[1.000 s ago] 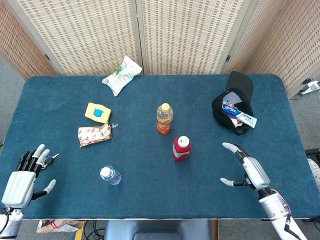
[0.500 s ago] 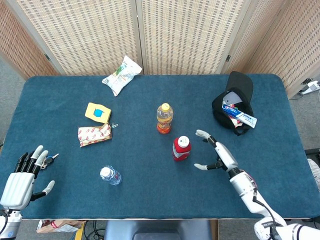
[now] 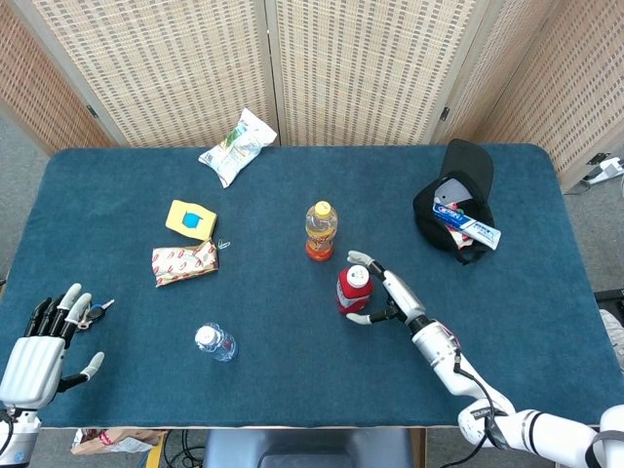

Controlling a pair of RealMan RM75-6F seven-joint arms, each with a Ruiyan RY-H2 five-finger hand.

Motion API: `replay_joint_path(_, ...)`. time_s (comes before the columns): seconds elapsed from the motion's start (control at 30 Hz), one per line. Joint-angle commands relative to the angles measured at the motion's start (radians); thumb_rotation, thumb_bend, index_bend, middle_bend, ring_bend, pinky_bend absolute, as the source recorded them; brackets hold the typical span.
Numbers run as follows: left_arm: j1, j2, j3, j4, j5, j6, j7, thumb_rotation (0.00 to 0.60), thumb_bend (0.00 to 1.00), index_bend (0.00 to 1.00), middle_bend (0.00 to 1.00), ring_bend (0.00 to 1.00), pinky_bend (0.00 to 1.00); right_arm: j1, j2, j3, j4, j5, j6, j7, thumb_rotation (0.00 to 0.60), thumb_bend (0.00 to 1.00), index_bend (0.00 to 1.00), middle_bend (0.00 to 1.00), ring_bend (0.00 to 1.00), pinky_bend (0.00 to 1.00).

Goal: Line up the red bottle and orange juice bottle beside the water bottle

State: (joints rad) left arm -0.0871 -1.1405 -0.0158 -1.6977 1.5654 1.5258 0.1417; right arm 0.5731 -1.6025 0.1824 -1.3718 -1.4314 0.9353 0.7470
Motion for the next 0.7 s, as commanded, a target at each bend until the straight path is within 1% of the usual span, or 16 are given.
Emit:
replay_joint_path(0.03,0.001,0.0,0.001,0.002,-0.001,-0.001,-0.002,0.6,0.24,0.0,0.0,0.0,0.0,0.015,-0.027,-0.003,0.024,-0.004,-0.004,0.014,0.6,0.01,0.11,0.13,0.06,0.16)
replay_joint_path(0.1,0.003,0.001,0.002,0.005,-0.002,-0.001,-0.005,0.6,0.24,0.0,0.0,0.0,0.0,0.019,-0.047,-0.002,0.043,-0.005,0.005,0.019,0.6,0.04,0.11,0.15,0.06,0.16)
replay_joint_path(0.2,0.004,0.002,0.002,0.008,-0.003,0.0,-0.01,0.6,0.24,0.0,0.0,0.0,0.0,0.025,-0.066,-0.002,0.066,-0.006,0.011,0.027,0.6,0.15,0.12,0.19,0.07,0.16)
replay_joint_path(0.27,0.004,0.002,0.002,0.01,-0.001,0.0,-0.013,0.6,0.24,0.0,0.0,0.0,0.0,0.03,-0.079,-0.001,0.085,-0.006,0.013,0.034,0.6,0.18,0.15,0.2,0.08,0.16)
replay_joint_path(0.33,0.005,0.003,0.003,0.012,-0.001,-0.001,-0.014,0.6,0.24,0.0,0.0,0.0,0.0,0.033,-0.094,0.001,0.104,-0.002,0.019,0.037,0.6,0.23,0.19,0.24,0.11,0.16)
replay_joint_path(0.43,0.005,0.002,0.002,0.015,-0.003,-0.002,-0.017,0.6,0.24,0.0,0.0,0.0,0.0,0.03,-0.117,0.006,0.127,0.009,0.035,0.037,0.6,0.32,0.32,0.31,0.18,0.17)
replay_joint_path(0.53,0.005,0.002,0.002,0.015,-0.003,-0.003,-0.017,0.6,0.24,0.0,0.0,0.0,0.0,0.026,-0.13,0.01,0.14,0.015,0.051,0.04,0.6,0.4,0.43,0.38,0.24,0.21)
replay_joint_path(0.63,0.004,0.002,0.001,0.015,-0.002,-0.003,-0.015,0.6,0.24,0.0,0.0,0.0,0.0,0.021,-0.125,0.01,0.135,0.005,0.072,0.057,0.6,0.43,0.47,0.42,0.28,0.25)
replay_joint_path(0.7,0.004,0.002,0.0,0.015,-0.004,-0.005,-0.013,0.6,0.24,0.0,0.0,0.0,0.0,0.018,-0.113,0.007,0.121,-0.007,0.085,0.073,0.6,0.43,0.49,0.43,0.3,0.26)
